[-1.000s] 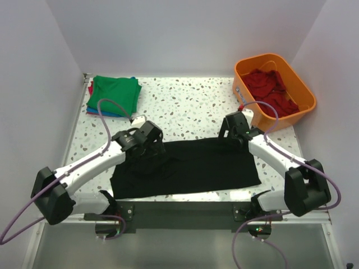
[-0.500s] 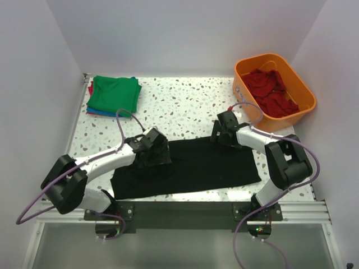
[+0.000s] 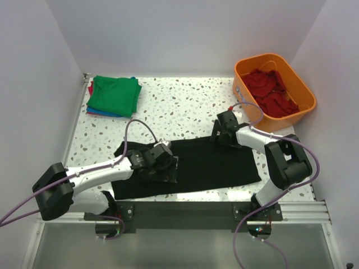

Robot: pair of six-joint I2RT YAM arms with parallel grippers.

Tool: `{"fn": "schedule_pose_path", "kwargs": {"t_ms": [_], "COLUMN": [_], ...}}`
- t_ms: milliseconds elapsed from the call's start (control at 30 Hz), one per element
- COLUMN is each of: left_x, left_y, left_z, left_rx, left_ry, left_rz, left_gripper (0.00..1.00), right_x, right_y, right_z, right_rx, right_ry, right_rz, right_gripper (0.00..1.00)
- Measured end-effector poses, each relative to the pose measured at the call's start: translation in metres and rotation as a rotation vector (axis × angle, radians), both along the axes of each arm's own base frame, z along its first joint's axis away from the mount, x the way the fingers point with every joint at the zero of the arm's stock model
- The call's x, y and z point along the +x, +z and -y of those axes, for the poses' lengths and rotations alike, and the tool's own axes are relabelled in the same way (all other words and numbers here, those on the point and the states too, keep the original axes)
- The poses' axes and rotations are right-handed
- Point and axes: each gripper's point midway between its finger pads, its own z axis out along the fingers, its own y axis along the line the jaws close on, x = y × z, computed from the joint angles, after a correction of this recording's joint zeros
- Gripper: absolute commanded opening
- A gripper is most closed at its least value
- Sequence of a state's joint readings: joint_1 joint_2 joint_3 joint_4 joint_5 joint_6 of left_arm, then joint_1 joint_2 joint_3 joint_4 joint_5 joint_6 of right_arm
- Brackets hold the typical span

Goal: Fold and stack the t-shirts
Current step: Fold the tshirt

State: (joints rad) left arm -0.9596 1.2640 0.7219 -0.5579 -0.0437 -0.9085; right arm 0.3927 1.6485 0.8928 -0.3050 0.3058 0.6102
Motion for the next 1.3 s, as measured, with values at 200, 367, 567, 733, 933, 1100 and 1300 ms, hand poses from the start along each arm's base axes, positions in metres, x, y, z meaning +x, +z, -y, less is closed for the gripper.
{"fn": "schedule_pose_path", "kwargs": {"t_ms": [200,367,567,733,933,1100,1300], "left_x": [0.005,0.043,0.085,0.090,0.070,0.043,0.036], "left_y": [0.021,0.062,0.055,0.015,0.003,0.002,0.003], "left_z": [0.009,0.004,-0.003,-0.003,0.003,0.017,0.021], "left_rx": [-0.019,0.017,0.148,0.259,0.231,0.133,0.102], "left_ry": [-0.063,0.047,0.187,0.184,0.144,0.069,0.049], "left_rz": [0.075,0.239,0.272,0.188,0.125,0.092,0.079], "left_gripper": [1.00,1.00,1.00,1.00,1.00,1.00,1.00], "right_x": [0.000,-0.003,-0.006,-0.006,-0.006,-0.006,-0.006], "right_y": [0.001,0.002,0.002,0.002,0.002,0.002,0.002], "right_z": [0.000,0.001,0.002,0.002,0.002,0.002,0.002], "right_rx": [0.002,0.004,0.006,0.006,0.006,0.005,0.004], "right_ry": [0.001,0.001,0.001,0.001,0.000,0.000,0.000], "right_rz": [0.005,0.006,0.005,0.004,0.004,0.004,0.005], "right_gripper": [0.99,0.99,0.99,0.99,0.99,0.99,0.99]}}
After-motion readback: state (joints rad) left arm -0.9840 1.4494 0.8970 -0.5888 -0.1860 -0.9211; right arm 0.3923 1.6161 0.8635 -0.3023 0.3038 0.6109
